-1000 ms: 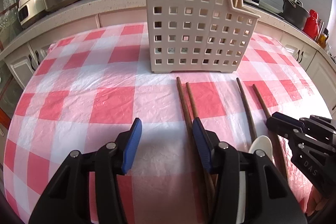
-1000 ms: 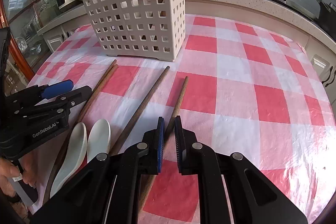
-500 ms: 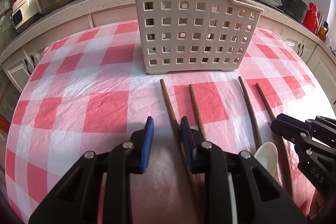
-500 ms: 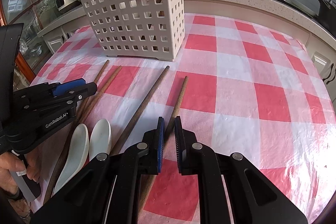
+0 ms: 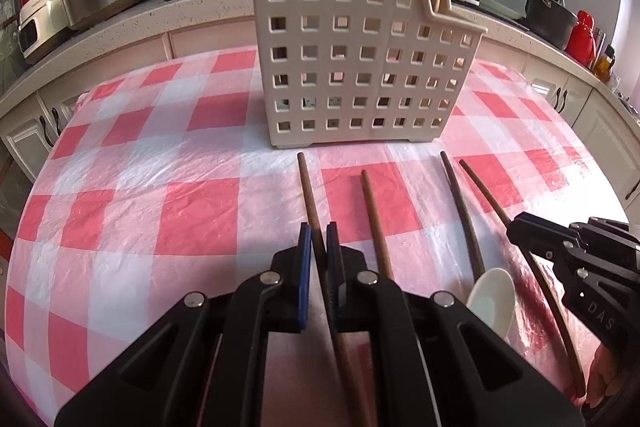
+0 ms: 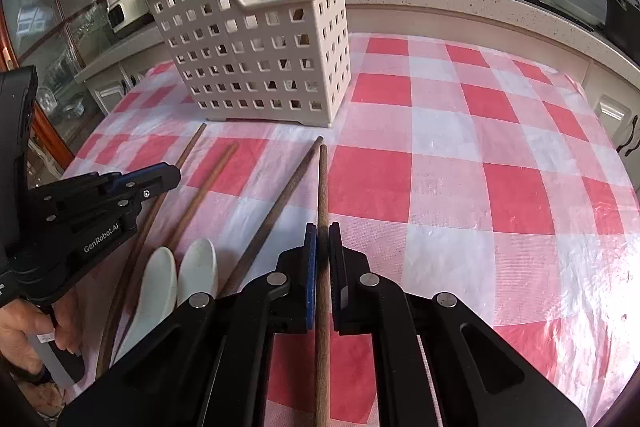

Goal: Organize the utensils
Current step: 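Close the right tool on a chopstick while the left tool grasps another chopstick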

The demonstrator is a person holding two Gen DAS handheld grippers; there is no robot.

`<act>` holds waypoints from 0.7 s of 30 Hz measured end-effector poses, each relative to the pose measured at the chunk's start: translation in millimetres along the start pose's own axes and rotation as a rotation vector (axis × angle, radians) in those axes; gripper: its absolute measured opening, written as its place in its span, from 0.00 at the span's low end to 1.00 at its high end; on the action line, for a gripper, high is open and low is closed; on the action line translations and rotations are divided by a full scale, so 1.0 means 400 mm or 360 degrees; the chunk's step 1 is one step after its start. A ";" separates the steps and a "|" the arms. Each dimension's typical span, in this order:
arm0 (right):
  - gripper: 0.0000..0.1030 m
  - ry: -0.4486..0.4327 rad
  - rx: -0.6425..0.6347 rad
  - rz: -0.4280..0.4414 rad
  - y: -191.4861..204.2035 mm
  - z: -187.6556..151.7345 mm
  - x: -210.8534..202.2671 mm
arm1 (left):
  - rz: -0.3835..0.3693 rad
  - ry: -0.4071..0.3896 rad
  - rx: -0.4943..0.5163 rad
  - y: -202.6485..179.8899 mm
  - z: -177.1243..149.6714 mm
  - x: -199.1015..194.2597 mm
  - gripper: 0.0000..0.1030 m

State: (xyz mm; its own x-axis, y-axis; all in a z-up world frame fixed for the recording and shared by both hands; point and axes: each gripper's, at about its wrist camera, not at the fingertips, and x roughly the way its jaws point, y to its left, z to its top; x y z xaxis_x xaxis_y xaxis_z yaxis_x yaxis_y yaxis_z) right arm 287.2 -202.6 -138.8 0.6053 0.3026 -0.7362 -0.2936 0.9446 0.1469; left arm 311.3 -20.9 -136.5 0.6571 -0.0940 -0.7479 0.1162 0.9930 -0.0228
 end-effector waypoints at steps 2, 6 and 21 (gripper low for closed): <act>0.06 -0.0047 0.0007 0.0000 0.001 0.004 -0.016 | -0.0013 -0.0043 -0.0001 0.002 -0.002 -0.020 0.07; 0.06 -0.0113 0.0014 0.0015 0.001 0.011 -0.045 | -0.0041 -0.0132 0.0016 0.000 -0.013 -0.064 0.06; 0.06 -0.0252 0.0011 0.0021 0.022 0.023 -0.138 | -0.0067 -0.0373 0.0019 0.004 -0.020 -0.209 0.06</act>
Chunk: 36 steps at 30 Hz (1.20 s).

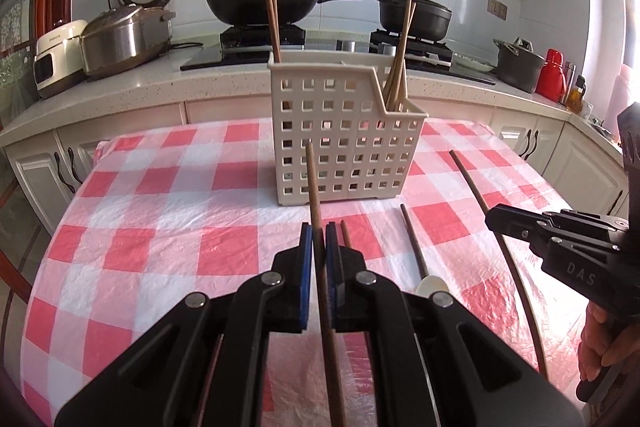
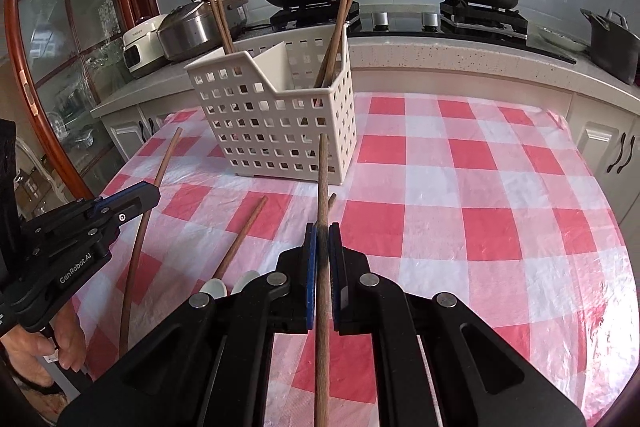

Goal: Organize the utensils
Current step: 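Close the right tool on a chopstick while the left tool grasps another chopstick, then lift both held chopsticks upright and carry them toward the basket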

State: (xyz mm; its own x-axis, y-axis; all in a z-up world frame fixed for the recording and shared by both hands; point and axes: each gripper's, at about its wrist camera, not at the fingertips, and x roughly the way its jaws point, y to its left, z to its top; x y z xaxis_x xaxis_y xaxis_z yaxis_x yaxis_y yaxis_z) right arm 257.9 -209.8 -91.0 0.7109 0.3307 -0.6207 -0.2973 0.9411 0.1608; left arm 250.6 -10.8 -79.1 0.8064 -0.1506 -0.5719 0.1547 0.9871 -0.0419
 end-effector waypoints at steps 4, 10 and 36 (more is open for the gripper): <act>0.06 -0.0048 0.0005 0.0009 0.005 0.010 -0.030 | 0.0003 -0.0049 0.0002 -0.003 0.009 -0.038 0.06; 0.06 -0.0120 -0.0012 0.0019 0.018 0.030 -0.083 | 0.0017 -0.0139 0.0026 -0.011 0.030 -0.097 0.06; 0.06 -0.0148 -0.0032 0.0014 0.032 0.030 -0.106 | 0.0000 0.0401 0.0017 0.012 -0.043 0.166 0.20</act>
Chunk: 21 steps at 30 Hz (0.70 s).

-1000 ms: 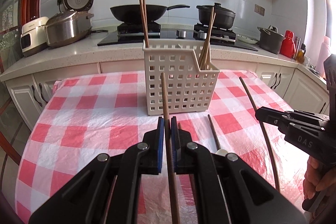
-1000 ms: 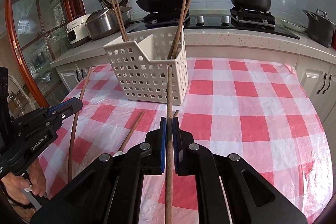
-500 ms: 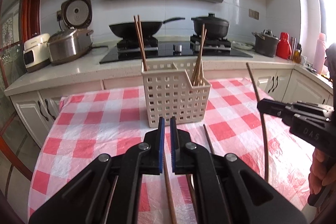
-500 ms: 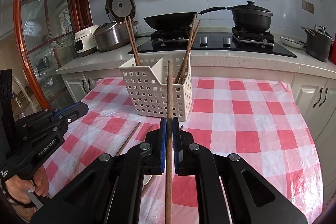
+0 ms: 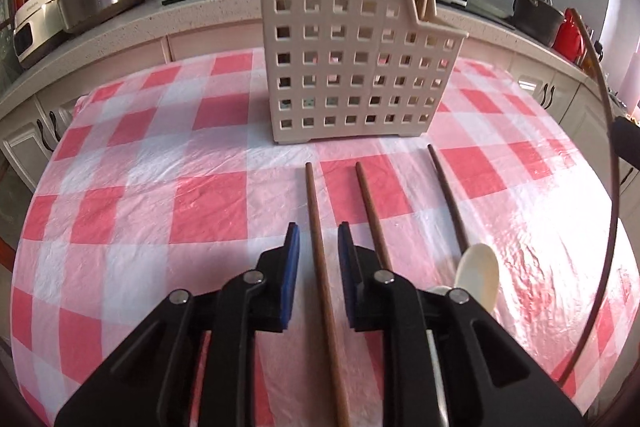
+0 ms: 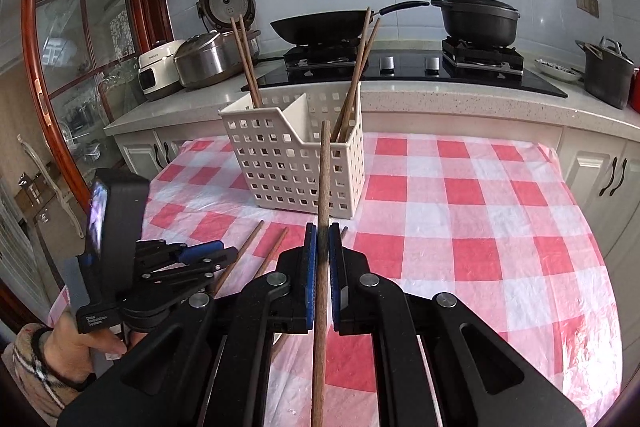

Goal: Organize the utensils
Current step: 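Lift both held chopsticks upright and carry them toward the basket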

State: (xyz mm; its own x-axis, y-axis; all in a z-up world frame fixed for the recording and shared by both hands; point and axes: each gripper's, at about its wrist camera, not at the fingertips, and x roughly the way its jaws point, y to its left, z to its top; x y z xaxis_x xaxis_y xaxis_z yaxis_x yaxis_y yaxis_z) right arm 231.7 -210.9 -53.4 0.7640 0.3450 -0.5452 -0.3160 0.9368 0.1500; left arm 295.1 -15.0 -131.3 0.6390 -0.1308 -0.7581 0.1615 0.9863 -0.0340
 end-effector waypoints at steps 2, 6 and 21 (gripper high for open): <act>0.06 0.0012 0.0002 0.0001 -0.001 -0.005 0.008 | 0.0002 0.0051 0.0015 -0.007 0.002 0.030 0.20; 0.06 0.0018 0.0015 -0.0002 -0.010 -0.009 0.012 | 0.0090 0.0062 0.0048 -0.011 0.007 0.053 0.16; 0.06 -0.0086 0.0024 -0.0002 -0.002 0.012 -0.042 | 0.0041 -0.0395 -0.0031 -0.006 -0.003 -0.224 0.06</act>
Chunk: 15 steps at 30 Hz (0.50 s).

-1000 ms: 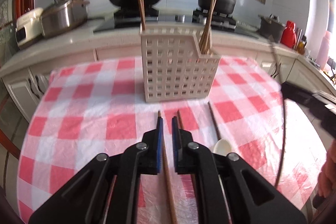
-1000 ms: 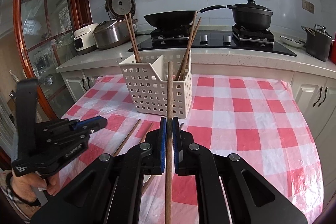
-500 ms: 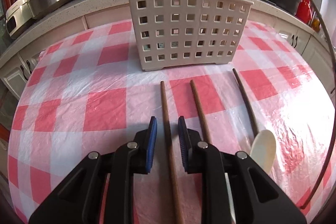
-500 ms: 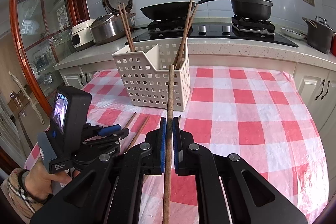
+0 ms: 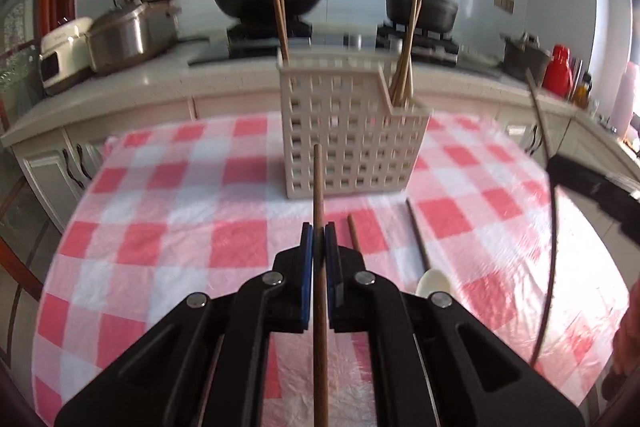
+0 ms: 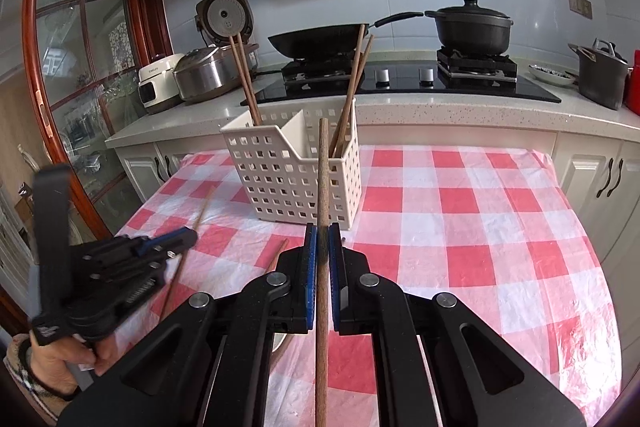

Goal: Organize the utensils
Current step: 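Lift both held chopsticks upright and carry them toward the basket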

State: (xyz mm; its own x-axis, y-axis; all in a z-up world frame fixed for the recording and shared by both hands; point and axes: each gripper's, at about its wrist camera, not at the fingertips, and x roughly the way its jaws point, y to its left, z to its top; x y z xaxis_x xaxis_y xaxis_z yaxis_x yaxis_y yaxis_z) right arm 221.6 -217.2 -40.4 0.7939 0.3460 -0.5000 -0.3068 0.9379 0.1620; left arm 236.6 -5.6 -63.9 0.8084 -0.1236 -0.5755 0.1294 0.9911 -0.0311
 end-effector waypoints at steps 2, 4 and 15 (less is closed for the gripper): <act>0.06 -0.0021 -0.0004 0.0002 0.006 0.005 -0.012 | 0.0000 -0.0090 -0.0012 0.002 0.017 -0.047 0.06; 0.06 -0.0042 -0.0009 0.0002 0.011 0.010 -0.023 | 0.0005 -0.0165 -0.0016 0.001 0.030 -0.087 0.06; 0.06 -0.0143 -0.0055 0.0005 0.042 0.031 -0.079 | 0.0030 -0.0420 0.0008 -0.009 0.032 -0.220 0.06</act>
State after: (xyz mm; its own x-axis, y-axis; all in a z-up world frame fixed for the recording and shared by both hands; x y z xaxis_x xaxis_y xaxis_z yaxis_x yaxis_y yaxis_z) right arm 197.7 -211.9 -11.4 0.8362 0.3515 -0.4210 -0.3263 0.9358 0.1332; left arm 172.5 0.9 -2.6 0.9324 -0.1143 -0.3428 0.1152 0.9932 -0.0179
